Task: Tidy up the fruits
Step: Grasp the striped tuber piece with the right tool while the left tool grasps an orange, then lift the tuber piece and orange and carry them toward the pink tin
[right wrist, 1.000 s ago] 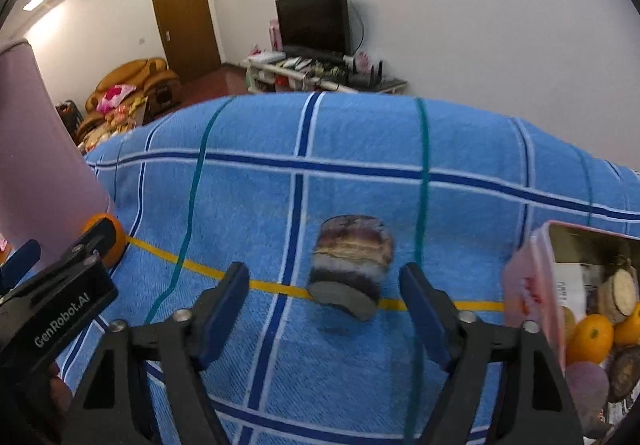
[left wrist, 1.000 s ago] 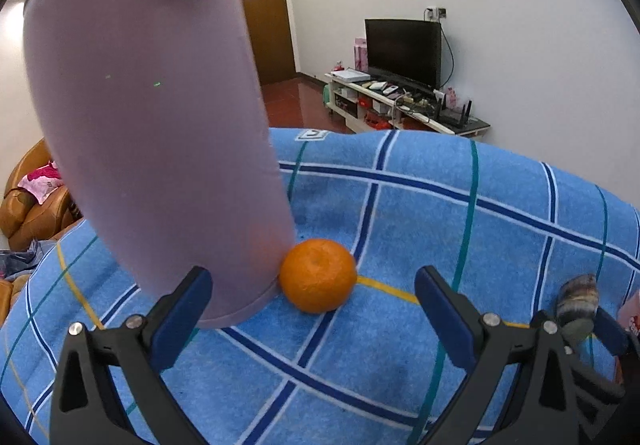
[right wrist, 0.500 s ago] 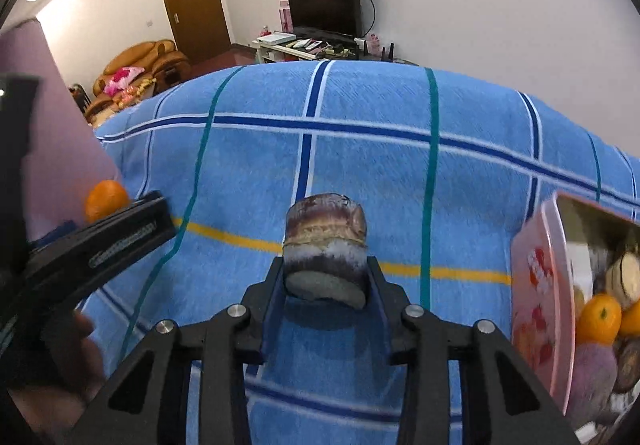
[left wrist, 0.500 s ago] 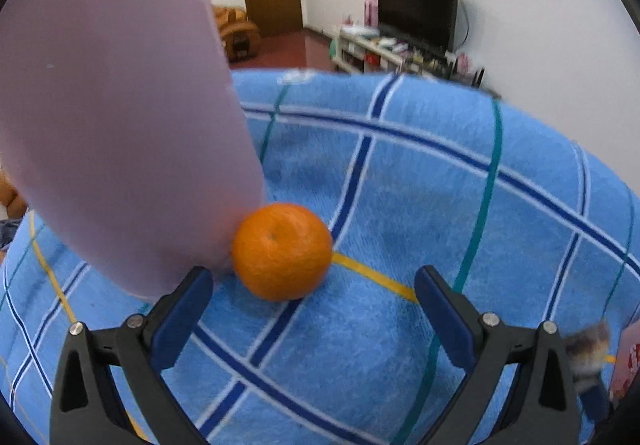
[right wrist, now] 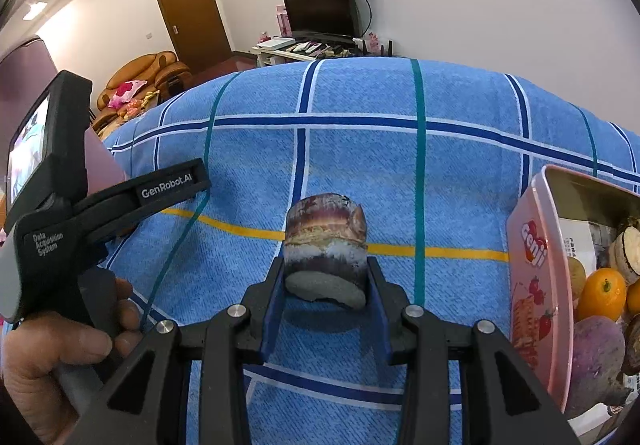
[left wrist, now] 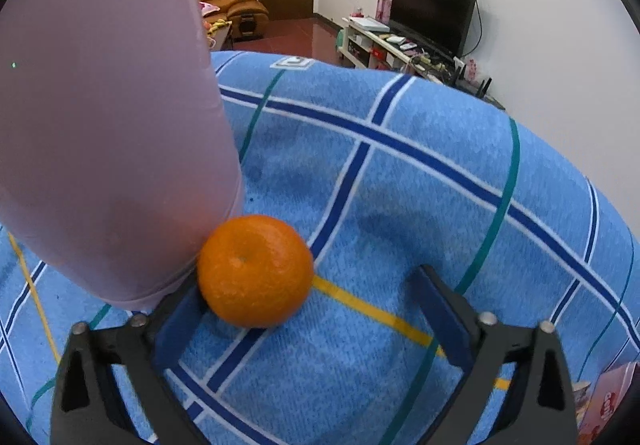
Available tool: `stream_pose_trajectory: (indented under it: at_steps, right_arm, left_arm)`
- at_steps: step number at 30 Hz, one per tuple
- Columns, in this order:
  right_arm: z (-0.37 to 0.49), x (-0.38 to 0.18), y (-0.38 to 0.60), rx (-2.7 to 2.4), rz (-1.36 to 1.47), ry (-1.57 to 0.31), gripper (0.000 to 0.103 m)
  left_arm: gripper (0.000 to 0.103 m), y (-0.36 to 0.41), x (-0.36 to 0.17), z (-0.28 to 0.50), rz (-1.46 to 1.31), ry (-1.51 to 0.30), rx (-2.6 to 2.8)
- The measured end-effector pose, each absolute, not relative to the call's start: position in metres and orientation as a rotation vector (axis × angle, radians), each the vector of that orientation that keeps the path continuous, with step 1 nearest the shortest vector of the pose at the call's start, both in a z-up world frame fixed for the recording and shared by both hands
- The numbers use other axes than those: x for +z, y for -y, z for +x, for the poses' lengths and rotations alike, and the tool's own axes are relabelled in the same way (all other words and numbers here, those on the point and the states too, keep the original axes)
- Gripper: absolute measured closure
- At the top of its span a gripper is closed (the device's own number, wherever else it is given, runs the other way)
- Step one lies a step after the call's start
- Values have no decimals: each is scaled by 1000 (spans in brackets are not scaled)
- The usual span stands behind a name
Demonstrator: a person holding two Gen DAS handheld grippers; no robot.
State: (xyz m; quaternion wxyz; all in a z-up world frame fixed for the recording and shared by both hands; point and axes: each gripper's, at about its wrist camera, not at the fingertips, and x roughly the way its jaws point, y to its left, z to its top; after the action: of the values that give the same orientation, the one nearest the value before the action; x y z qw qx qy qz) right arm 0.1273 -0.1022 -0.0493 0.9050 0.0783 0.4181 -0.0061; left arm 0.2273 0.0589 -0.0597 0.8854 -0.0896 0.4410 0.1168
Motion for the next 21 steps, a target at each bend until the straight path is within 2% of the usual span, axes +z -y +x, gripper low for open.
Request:
stream_pose_trajectory:
  at_steps: [1,6,12,21]
  right_arm:
    - [128,-50,102,-12,161,-864,63]
    - [127,-50,102,-12,165,-860,64]
    - [118,-42,95,-26,126,-804,64]
    - [83,-16,82,-64,56,-605,63]
  left_arm:
    - [26,-63,-59,227,-196,-903,247]
    - [53,-77,-59,228,-232,-875,256]
    - [54,-80,-59,217,-217,-870,204]
    - [54,-70,-55,176,-181,-838,156]
